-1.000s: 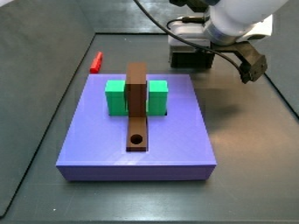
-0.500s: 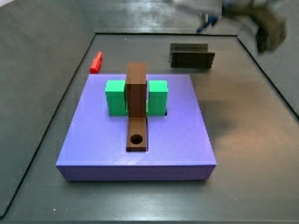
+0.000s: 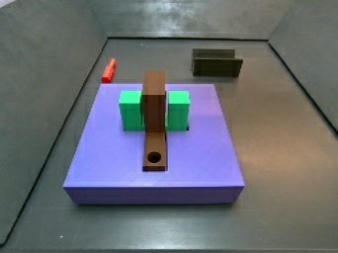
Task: Pick up the blue object. Move up. Place the blue object on the fixture. Regrasp the blue object. Move to above the board. Insert the blue object.
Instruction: Move to above the board.
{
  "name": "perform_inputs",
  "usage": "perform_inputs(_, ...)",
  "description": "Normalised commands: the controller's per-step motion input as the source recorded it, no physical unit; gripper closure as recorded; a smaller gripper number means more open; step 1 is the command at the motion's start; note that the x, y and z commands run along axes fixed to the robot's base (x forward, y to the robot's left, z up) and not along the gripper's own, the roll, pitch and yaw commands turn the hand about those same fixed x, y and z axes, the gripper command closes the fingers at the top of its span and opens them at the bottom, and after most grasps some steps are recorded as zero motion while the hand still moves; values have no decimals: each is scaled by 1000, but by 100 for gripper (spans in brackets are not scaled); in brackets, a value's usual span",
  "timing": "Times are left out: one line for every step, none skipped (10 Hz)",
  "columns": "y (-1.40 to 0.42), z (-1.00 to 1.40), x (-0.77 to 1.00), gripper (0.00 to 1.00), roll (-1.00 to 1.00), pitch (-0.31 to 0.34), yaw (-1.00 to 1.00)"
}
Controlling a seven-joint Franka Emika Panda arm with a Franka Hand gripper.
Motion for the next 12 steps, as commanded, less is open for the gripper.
perform_inputs(-1400,295,-1134,100,-1000,70,-74)
perform_inputs(-1400,275,-1132,100,-1000,70,-70)
perform_inputs(-1400,317,-1250,100,-1000,30,-59)
perform_inputs(-1400,291,-1326,100,-1000,12,-45)
perform_inputs(-1400,304,-1354,100,-1000,7,-42)
perform_inputs(-928,202,-932,100,-1000,-1,-40)
perform_inputs(-394,76,-449,100,-1000,6,-36)
perform_inputs(-159,26,-212,100,-1000,18,-38)
perform_inputs(-85,23,-111,100,-1000,18,-37)
perform_inputs(-46,8,-104,100,-734,-14,-23)
perform_inputs(-10,6,-93,100,-532,-38,-15)
perform_inputs(4,9,-85,100,-418,-49,-11)
